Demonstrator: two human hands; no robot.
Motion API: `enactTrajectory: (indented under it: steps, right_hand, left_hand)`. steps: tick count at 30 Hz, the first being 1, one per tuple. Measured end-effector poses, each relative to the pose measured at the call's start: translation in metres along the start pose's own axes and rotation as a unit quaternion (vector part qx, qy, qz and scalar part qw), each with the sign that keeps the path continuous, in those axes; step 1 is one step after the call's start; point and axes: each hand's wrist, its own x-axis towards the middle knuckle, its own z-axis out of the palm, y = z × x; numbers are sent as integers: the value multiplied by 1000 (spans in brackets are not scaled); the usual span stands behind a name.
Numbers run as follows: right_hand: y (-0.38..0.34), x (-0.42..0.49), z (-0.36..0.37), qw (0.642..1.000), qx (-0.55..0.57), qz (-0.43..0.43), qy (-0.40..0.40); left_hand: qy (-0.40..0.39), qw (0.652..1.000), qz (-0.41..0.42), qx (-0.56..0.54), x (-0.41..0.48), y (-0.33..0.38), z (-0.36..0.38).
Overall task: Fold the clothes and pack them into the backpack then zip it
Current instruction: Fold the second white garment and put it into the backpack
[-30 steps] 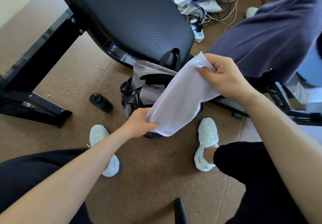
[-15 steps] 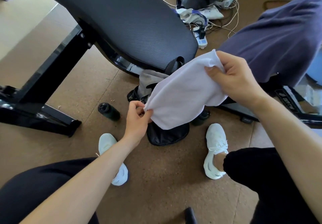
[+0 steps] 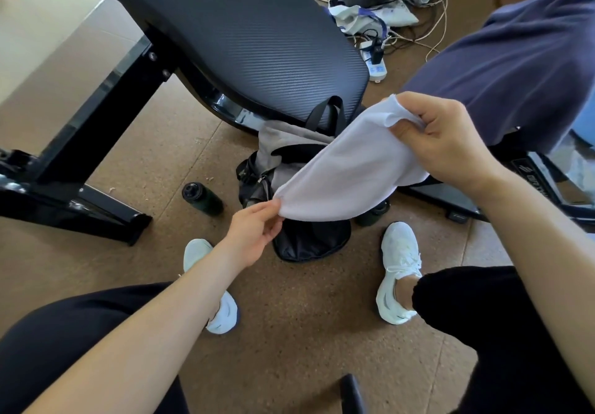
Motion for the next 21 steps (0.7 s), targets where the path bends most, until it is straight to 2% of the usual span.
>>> enactTrajectory:
  steps: [3, 6, 9, 14, 16, 18, 21]
  right_hand:
    - [3, 1, -3, 999, -16, 3, 30]
    - [5, 2, -5, 998, -21, 17, 60]
    - [0, 4, -2, 997, -15, 28, 67]
    - [-13, 2, 6, 1000, 16, 8, 23]
    - [-17, 1, 9, 1000, 24, -1, -19]
    - [-20, 0, 11, 998, 34, -12, -59]
    - [-18, -1, 13, 995, 30, -30, -93]
  left_hand:
    - [-68, 987, -81, -120, 0, 3, -4]
    - [-53, 981, -89, -166, 1, 3, -5]
    - [14, 986, -106, -129, 2, 3, -4]
    - [124, 984, -128, 15, 4, 1, -6]
    - [140, 985, -49, 92, 3, 2, -1]
    - [101, 971, 98, 196, 0, 5, 6]
    - [-14, 897, 277, 343, -3, 10, 13]
